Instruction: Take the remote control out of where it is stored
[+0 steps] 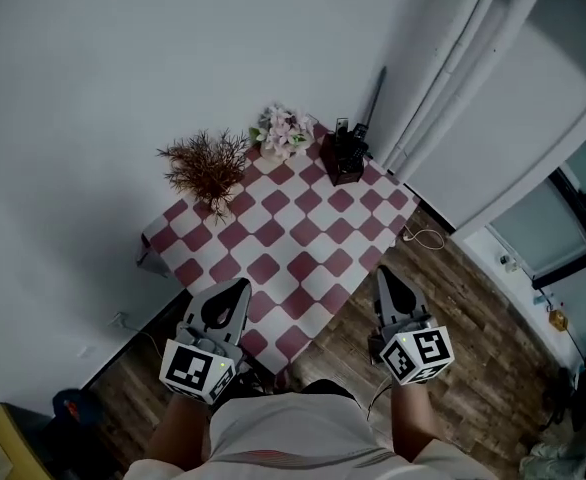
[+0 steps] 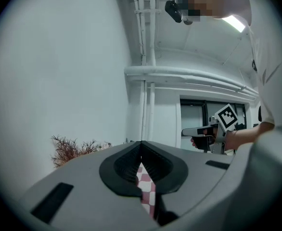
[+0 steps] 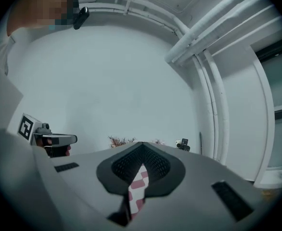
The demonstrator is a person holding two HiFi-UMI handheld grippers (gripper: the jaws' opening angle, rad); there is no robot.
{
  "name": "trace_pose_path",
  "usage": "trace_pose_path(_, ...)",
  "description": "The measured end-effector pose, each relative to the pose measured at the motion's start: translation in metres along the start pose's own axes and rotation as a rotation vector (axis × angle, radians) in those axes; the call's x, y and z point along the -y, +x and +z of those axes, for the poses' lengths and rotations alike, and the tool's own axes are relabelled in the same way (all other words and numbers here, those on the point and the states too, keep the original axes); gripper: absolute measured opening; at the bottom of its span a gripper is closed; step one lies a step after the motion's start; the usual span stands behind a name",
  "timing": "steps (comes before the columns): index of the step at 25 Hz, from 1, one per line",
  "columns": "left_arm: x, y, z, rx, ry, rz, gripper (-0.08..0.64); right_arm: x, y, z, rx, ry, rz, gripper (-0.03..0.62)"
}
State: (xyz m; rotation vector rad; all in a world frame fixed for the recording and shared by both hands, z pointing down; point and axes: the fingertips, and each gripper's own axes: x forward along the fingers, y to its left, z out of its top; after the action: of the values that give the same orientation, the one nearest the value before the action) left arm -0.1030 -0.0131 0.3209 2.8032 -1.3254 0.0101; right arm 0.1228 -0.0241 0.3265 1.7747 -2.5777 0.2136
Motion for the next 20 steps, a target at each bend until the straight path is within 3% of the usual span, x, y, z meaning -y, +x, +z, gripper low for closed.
trace_pose_path(7, -0.040, 0.016, -0.006, 0.000, -0.036, 0.004, 0.009, 0.002, 0.032, -0.009, -0.034, 0.001, -0.042, 0.014)
trace_pose_path(16, -0.037, 0.061, -0.012, -0.050, -0.083, 0.098, 0.009, 0.062, 0.070, -0.013, -0.025, 0.039, 0.000, 0.014)
trace_pose_path(20, -0.031, 0.087, -0.010, -0.060, -0.071, 0.116, 0.009, 0.107, 0.086, -0.015, -0.043, 0.066, -0.030, 0.014)
